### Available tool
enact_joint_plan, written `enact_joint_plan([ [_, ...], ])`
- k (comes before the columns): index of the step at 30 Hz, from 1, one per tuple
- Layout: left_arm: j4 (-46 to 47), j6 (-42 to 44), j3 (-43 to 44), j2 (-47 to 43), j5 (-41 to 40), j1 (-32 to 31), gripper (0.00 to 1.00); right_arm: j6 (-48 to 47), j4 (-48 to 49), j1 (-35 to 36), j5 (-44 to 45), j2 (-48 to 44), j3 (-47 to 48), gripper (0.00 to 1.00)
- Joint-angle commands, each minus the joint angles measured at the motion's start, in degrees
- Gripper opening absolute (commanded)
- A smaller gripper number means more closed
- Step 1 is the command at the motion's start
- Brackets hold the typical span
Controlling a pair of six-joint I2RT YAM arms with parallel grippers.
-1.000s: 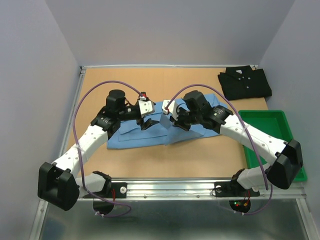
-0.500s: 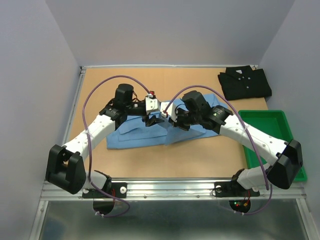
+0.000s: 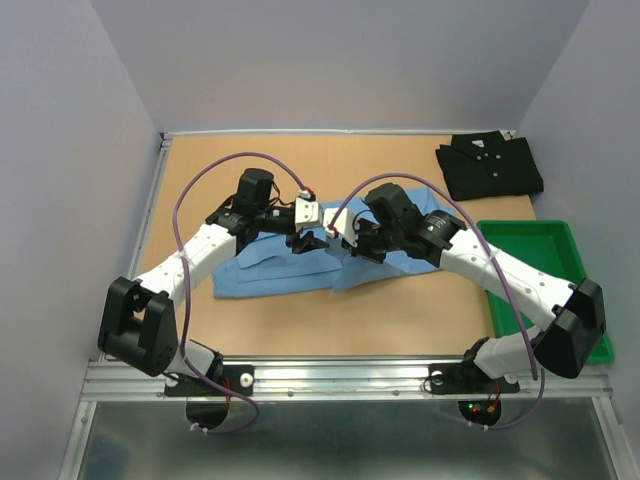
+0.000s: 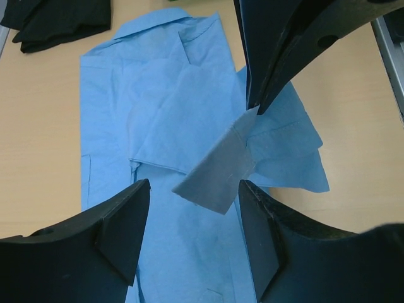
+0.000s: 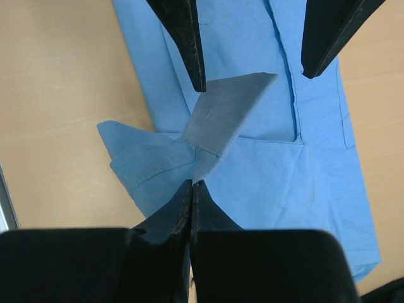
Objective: Fold and stack the long sleeve shirts
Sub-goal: Fold the shirt
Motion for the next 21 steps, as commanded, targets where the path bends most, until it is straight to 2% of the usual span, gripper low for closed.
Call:
enact_joint_plan([
  [1,-1.2,1.2,2.8,2.3,-1.9,-1.7,0.69,-1.2,3.7,0.8,-2.0,-0.9,4.8,0.01],
  [11,-0.5,1.4,3.4,3.1,-0.5,-3.0,0.70,-1.2,3.9,0.8,-3.5,-1.5,4.6,0.01],
  [17,8.8,-2.8,-2.2,-2.7,-1.0,-1.3,0.71,-0.4,4.6,0.8,-2.5,-1.6,3.9,0.01],
  [21,9.8,-4.3,-3.6,-3.5,1.7,0.9,0.72,-0.2,5.3,0.8,-2.5,-2.6,3.8,0.01],
])
